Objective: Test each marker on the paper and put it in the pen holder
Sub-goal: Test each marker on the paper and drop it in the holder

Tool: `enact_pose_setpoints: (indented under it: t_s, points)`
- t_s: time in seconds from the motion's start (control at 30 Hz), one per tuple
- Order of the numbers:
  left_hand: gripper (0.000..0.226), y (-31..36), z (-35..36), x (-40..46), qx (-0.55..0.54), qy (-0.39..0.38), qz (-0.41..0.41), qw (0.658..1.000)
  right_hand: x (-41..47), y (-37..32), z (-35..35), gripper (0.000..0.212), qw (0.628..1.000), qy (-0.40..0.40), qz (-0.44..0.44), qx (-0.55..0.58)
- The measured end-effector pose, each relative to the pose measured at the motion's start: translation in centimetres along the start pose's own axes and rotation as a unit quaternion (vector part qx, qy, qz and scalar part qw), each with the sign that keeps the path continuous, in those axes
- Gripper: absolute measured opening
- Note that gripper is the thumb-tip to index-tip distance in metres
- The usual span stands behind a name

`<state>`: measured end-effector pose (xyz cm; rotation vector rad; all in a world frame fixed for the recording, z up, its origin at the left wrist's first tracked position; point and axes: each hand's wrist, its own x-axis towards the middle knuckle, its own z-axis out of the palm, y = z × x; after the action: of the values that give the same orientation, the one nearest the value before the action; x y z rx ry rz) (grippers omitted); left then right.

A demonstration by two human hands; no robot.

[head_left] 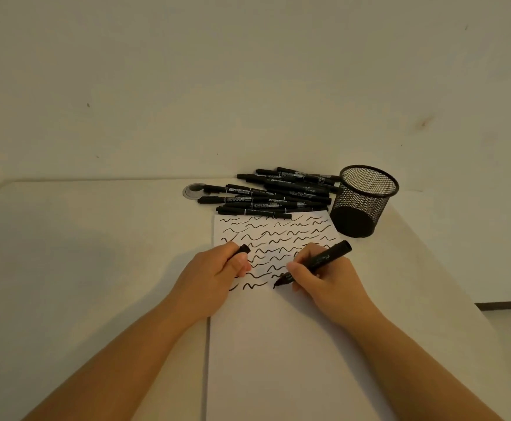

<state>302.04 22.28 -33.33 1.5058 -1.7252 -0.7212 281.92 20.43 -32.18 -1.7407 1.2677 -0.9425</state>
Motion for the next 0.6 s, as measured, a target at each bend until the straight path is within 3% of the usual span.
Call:
enact_pose_setpoints:
  t_s: [0.17,0.27,0.33,0.4,0.47,0.6]
  points:
    - [0.029,0.0,0.0,0.0,-0.004,0.001,-0.002,1.000,0.0,0.4,-0.4,0.021,0.999,0.043,0.020,-0.011]
    - [0.029,0.1,0.0,0.0,-0.004,0.000,-0.003,1.000,0.1,0.6,-1.4,0.022,0.989,0.144,0.013,-0.035]
    - [0.027,0.2,-0.1,0.0,-0.005,-0.002,0.000,1.000,0.2,0.3,-2.2,0.020,0.973,0.231,-0.009,-0.008]
    - [0.023,0.1,-0.1,0.0,0.004,-0.007,0.005,1.000,0.4,-0.3,-2.7,0.014,0.964,0.260,-0.004,0.053]
    - [0.020,0.0,-0.1,0.0,0.015,-0.010,0.007,1.000,0.8,-1.0,-2.6,0.009,0.961,0.222,0.038,0.163]
    - [0.017,-0.1,-0.1,0.0,0.011,-0.011,0.010,1.000,2.3,-2.7,-1.5,0.015,0.924,0.068,0.124,0.355]
